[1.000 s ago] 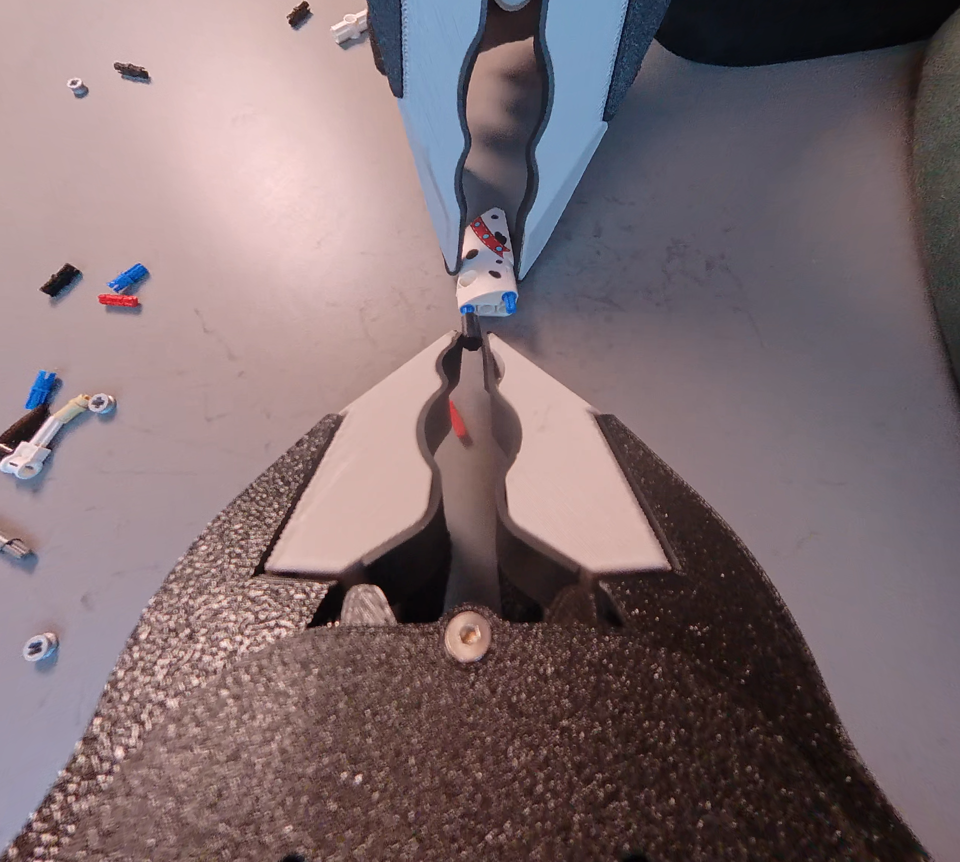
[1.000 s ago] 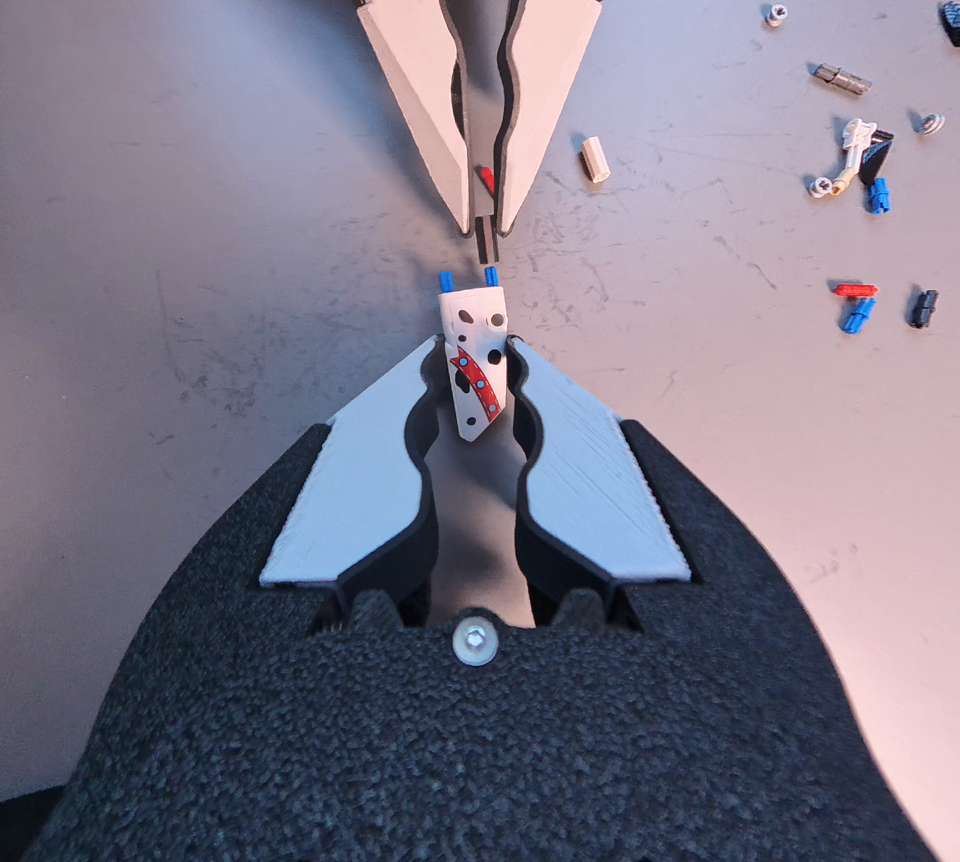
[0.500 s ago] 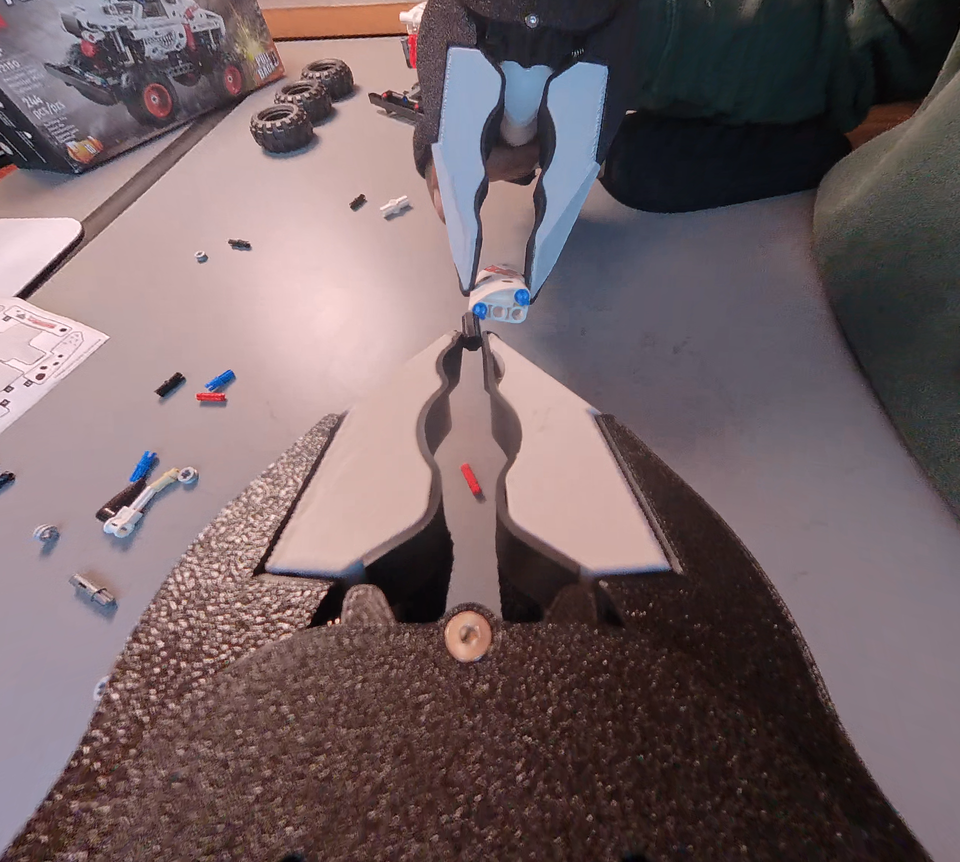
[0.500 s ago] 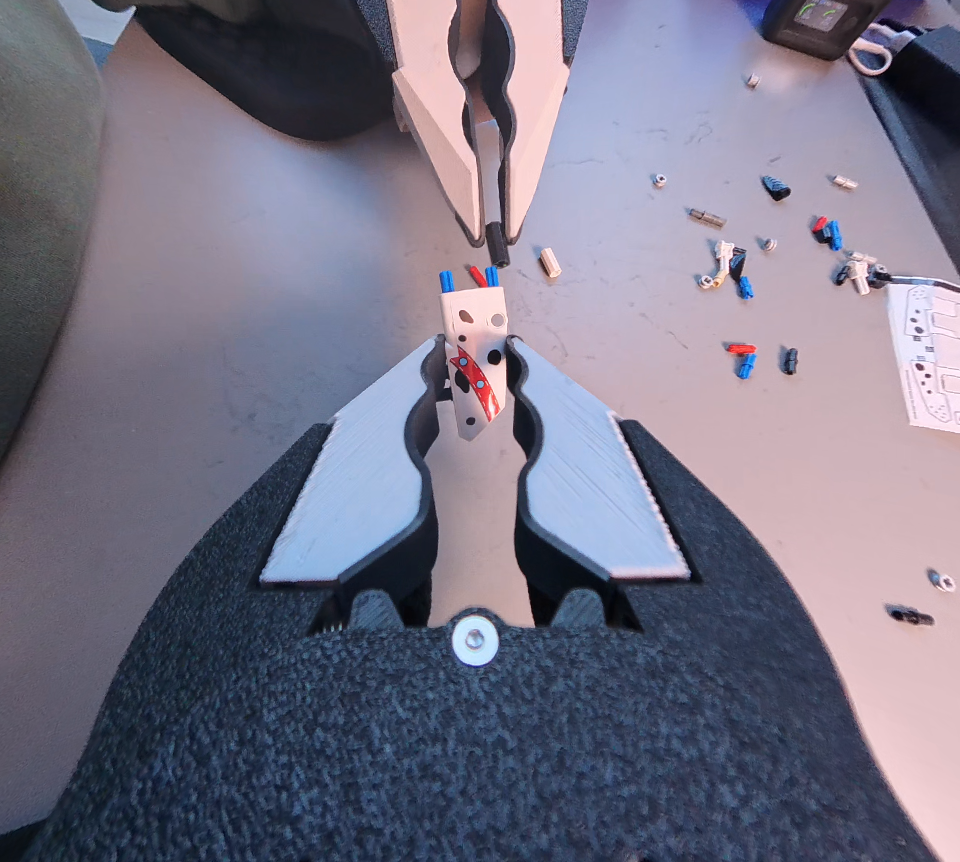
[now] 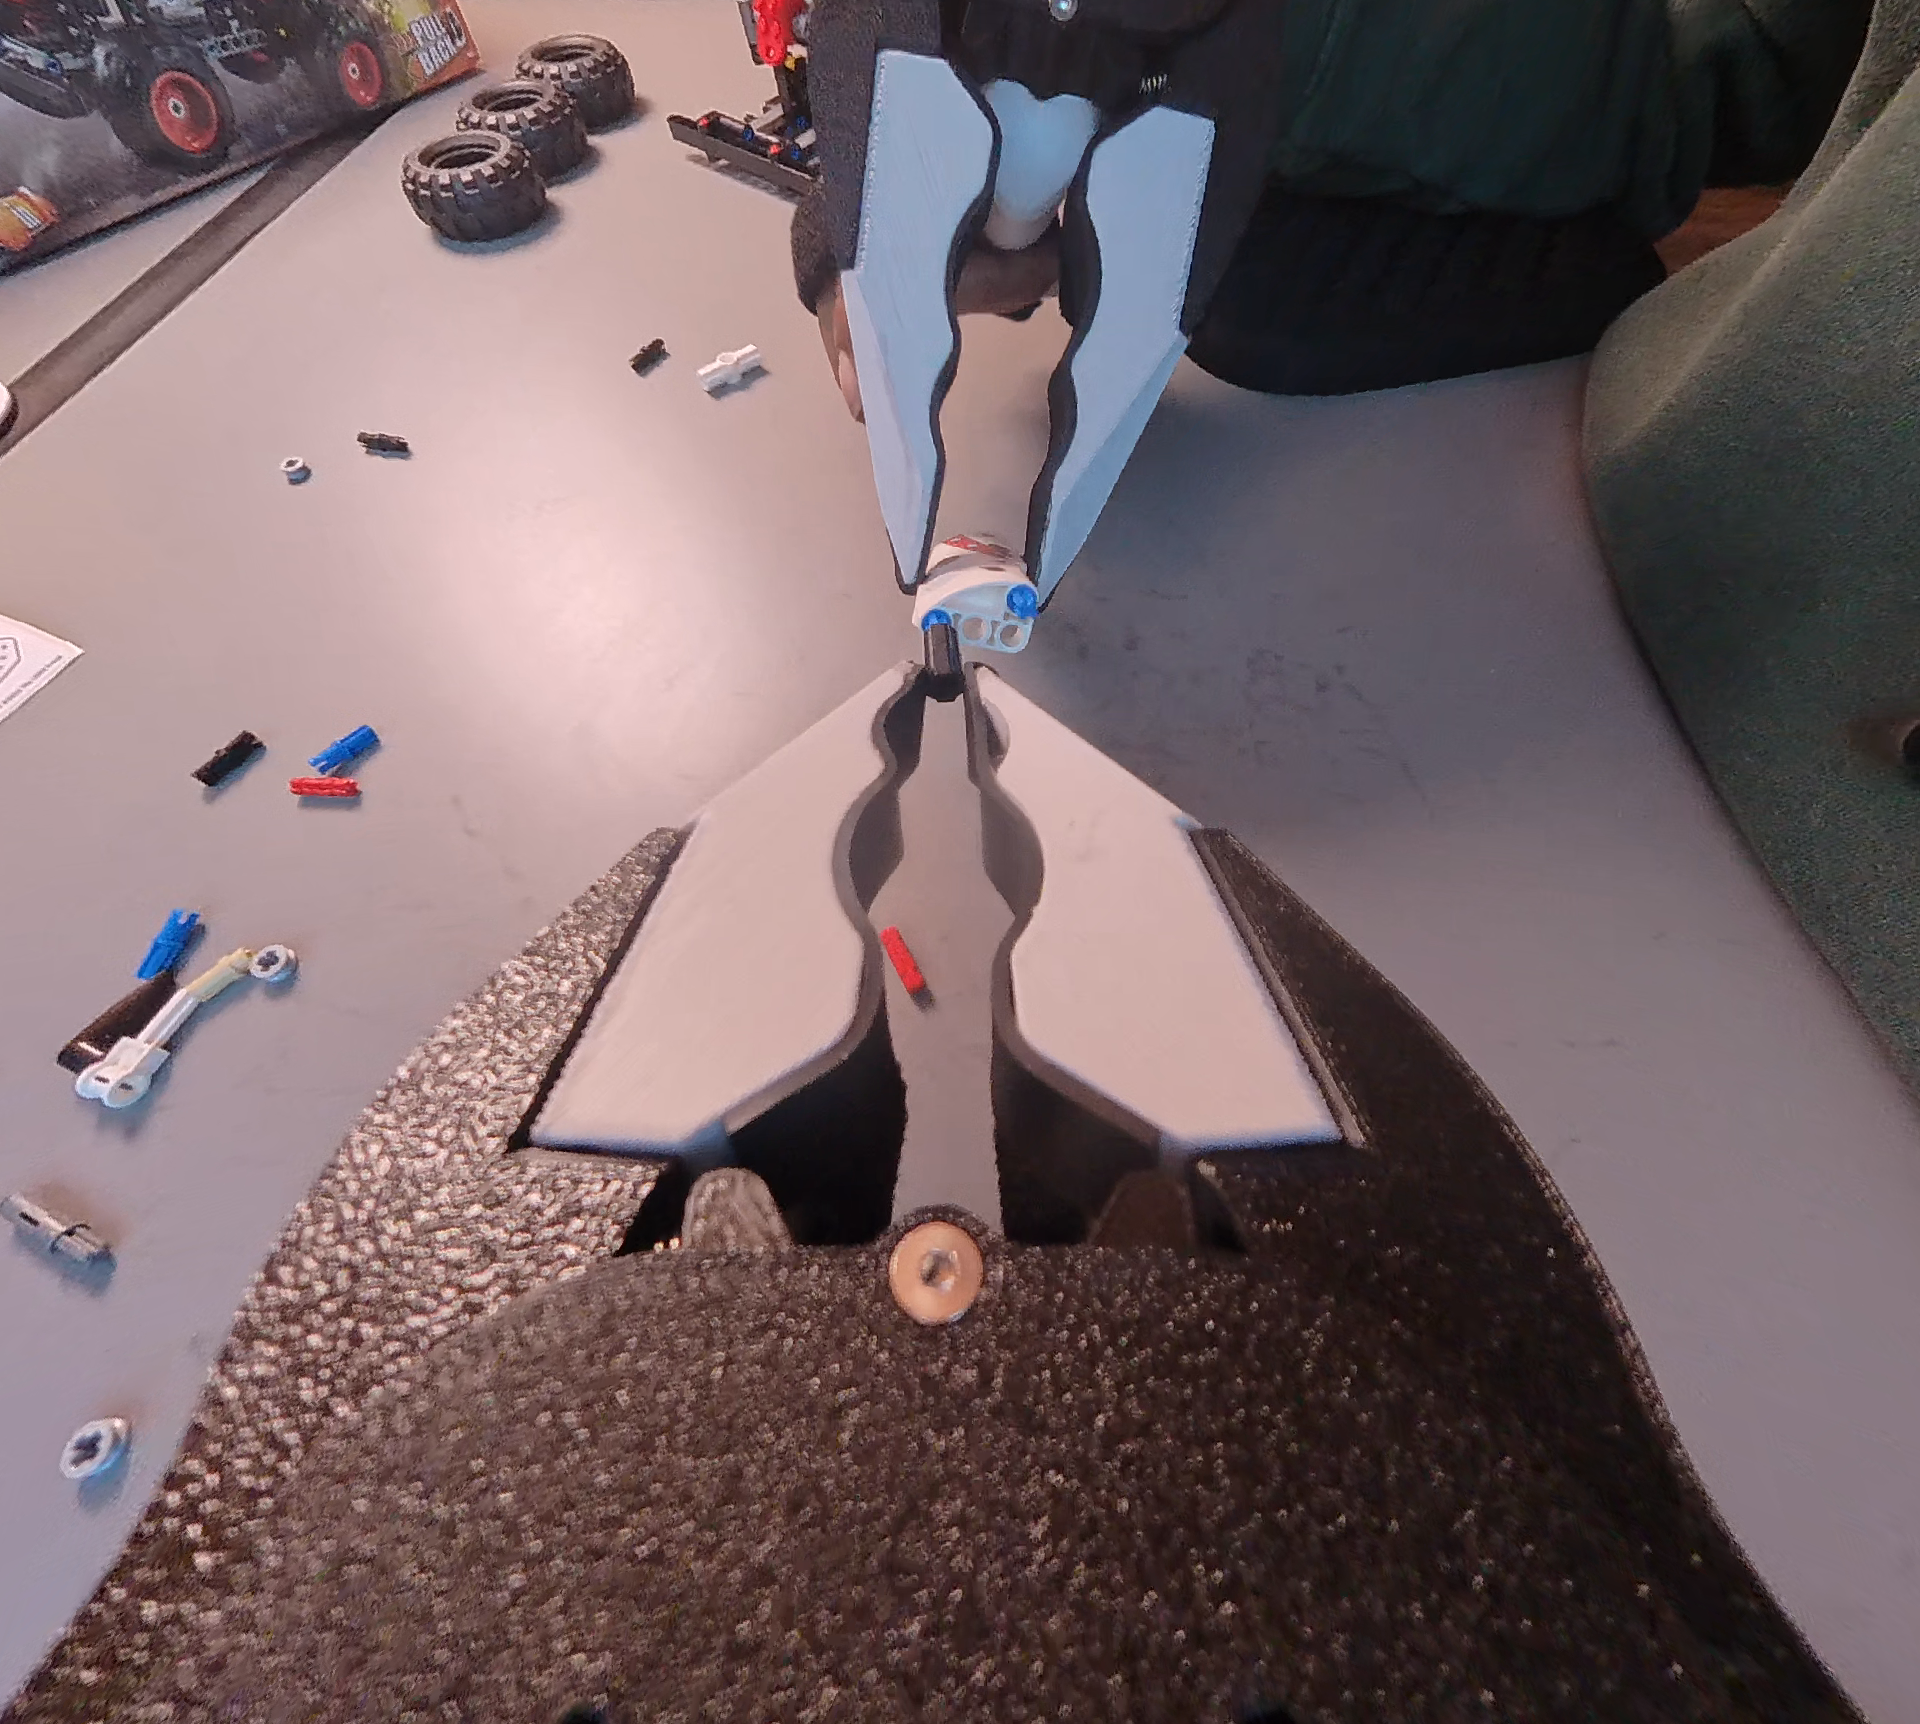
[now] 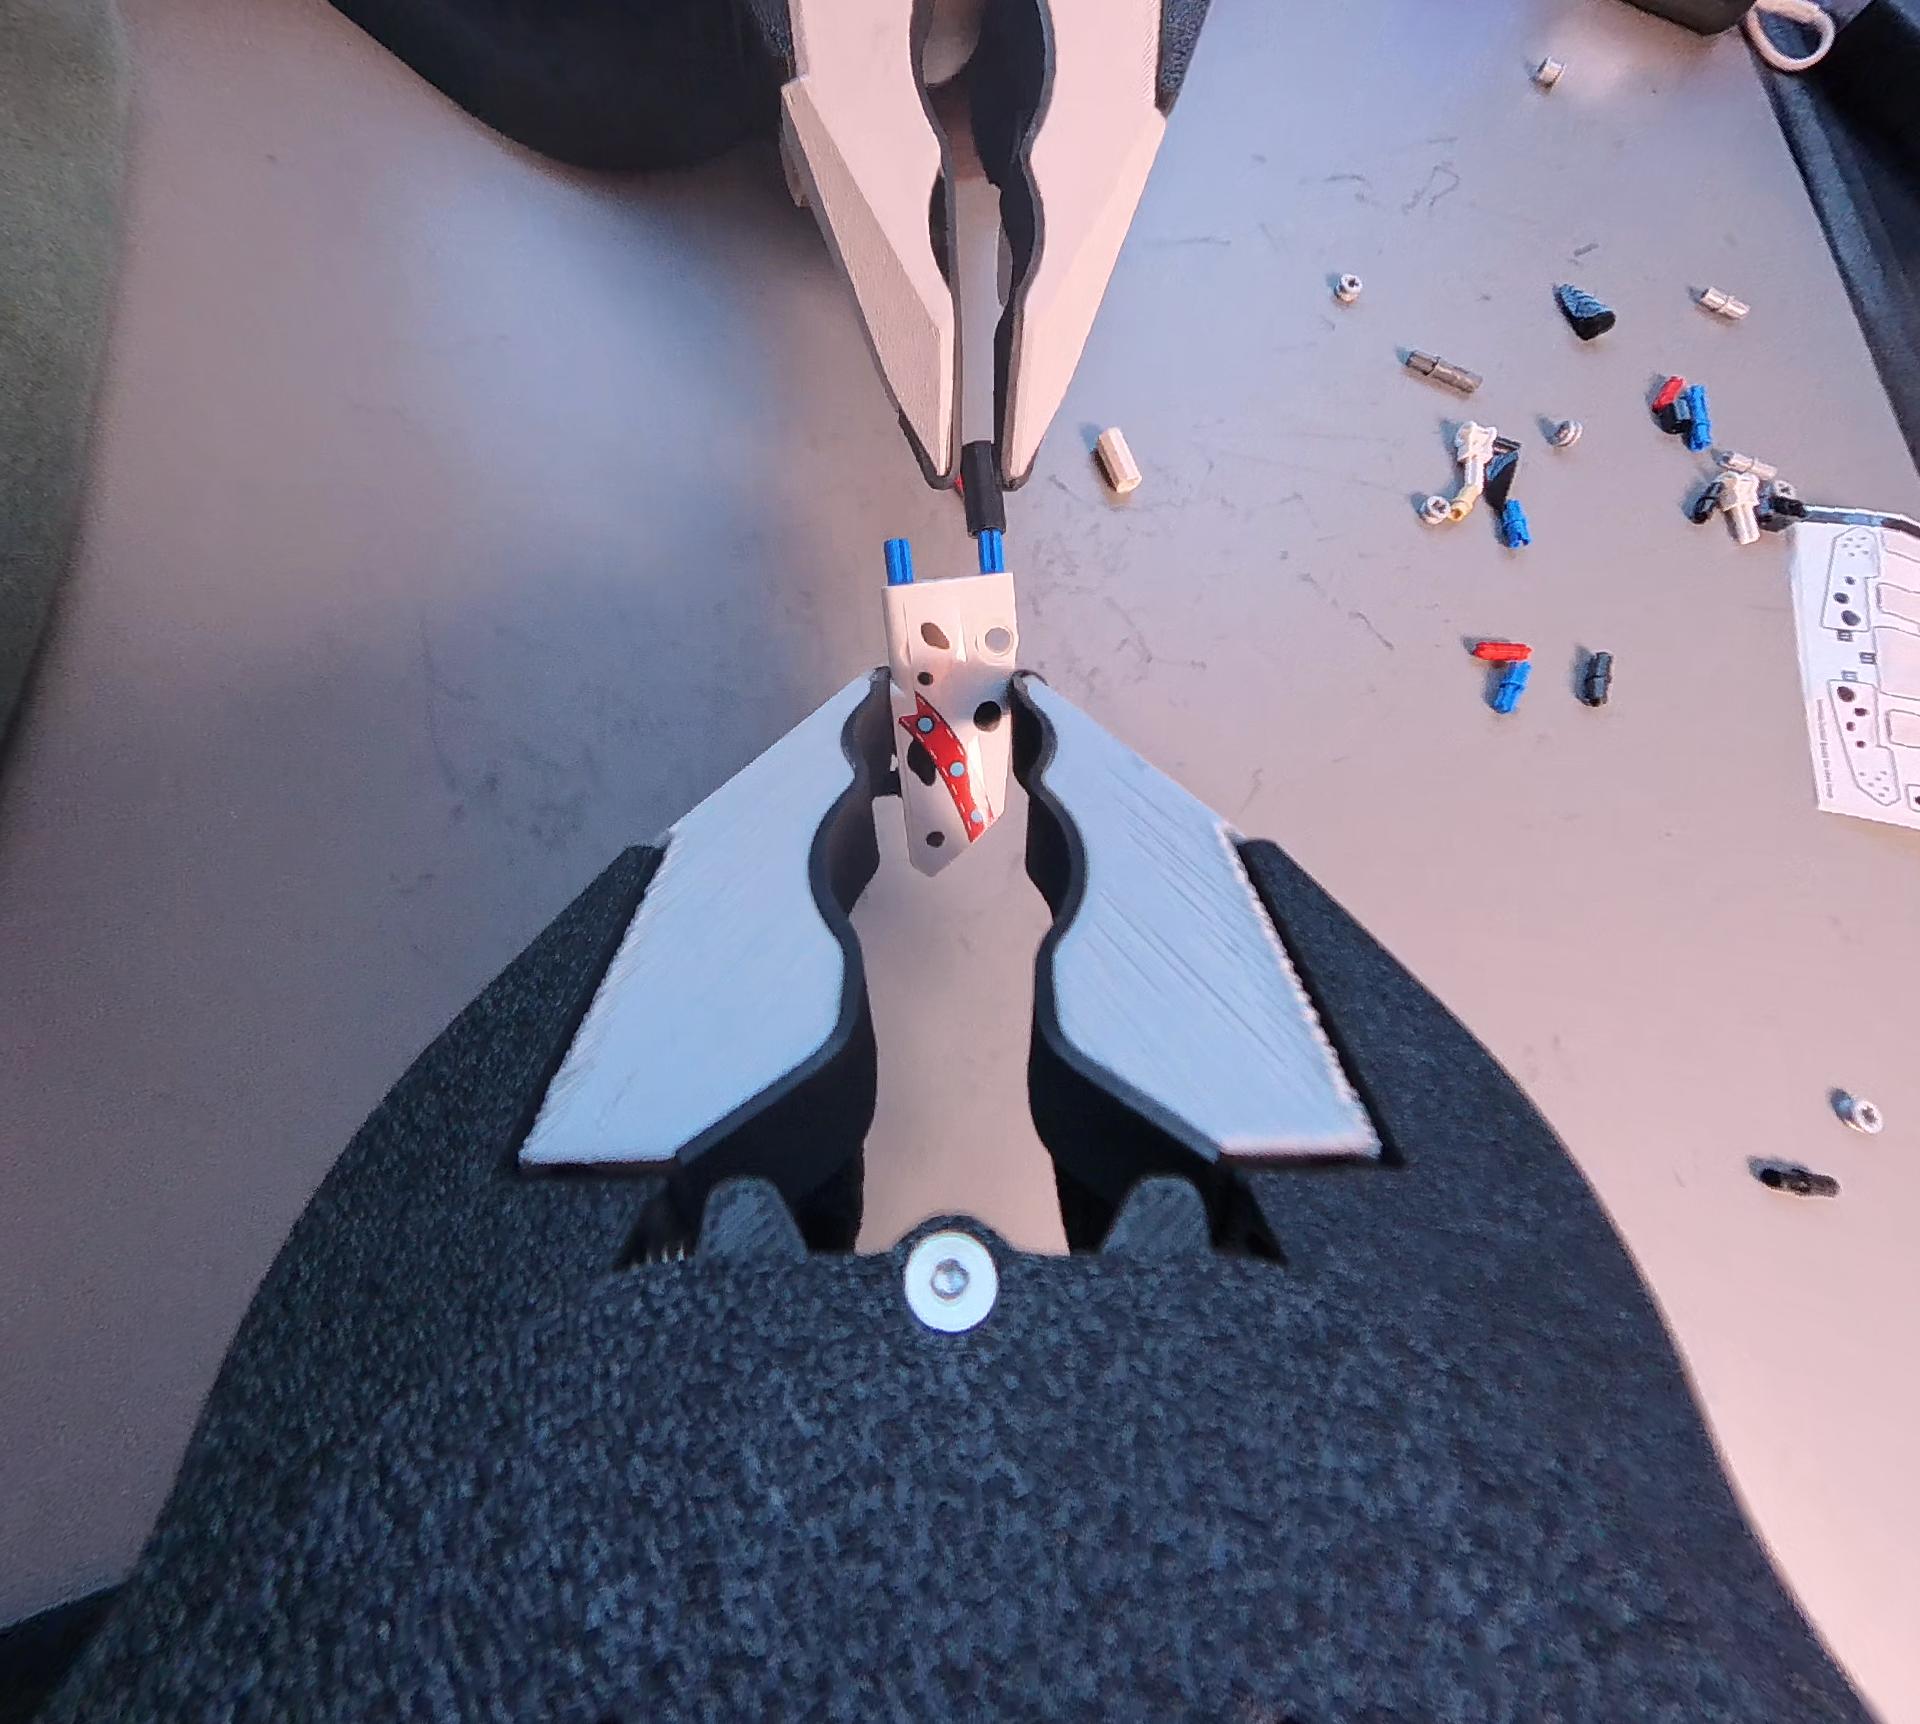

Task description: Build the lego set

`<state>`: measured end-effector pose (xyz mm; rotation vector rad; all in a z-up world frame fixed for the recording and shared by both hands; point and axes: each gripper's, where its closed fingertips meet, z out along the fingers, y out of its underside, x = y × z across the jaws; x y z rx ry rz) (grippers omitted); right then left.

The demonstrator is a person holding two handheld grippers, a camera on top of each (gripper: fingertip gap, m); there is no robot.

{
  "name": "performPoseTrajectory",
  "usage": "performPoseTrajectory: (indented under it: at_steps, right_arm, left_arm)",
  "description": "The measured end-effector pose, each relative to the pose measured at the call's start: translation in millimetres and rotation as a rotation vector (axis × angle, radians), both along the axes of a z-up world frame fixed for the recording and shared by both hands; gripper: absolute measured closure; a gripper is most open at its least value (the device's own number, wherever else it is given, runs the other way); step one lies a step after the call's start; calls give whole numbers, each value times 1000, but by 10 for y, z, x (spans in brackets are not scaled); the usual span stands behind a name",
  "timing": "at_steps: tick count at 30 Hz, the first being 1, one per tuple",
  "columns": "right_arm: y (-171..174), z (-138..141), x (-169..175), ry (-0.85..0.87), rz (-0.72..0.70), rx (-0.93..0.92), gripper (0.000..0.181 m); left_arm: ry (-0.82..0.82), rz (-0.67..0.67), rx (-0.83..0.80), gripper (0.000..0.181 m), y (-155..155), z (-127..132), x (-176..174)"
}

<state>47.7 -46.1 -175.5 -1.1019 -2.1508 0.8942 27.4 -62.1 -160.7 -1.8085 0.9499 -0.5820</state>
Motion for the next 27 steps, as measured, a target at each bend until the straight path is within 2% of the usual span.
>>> performPoseTrajectory:
  at_steps: [8,12,19,21,23,27]
  right_arm:
    - [-14,-267,64,-138,0,83,160]
    - [-116,-327,80,-162,34,45,160]
    - [-85,-372,121,-197,19,48,159]
    - [-73,-366,117,-191,13,52,159]
    - [-35,-278,80,-140,-4,33,154]
    - [-94,346,-27,128,7,-222,157]
  left_arm:
    - [126,-28,-111,174,-46,-269,69]
    - [202,-5,-148,175,-17,-399,66]
    - [218,4,-169,174,-25,-439,30]
    - [137,9,-147,174,-16,-316,28]
    - [-26,-19,-108,174,-34,-53,59]
    - [-417,-90,6,175,-111,625,29]
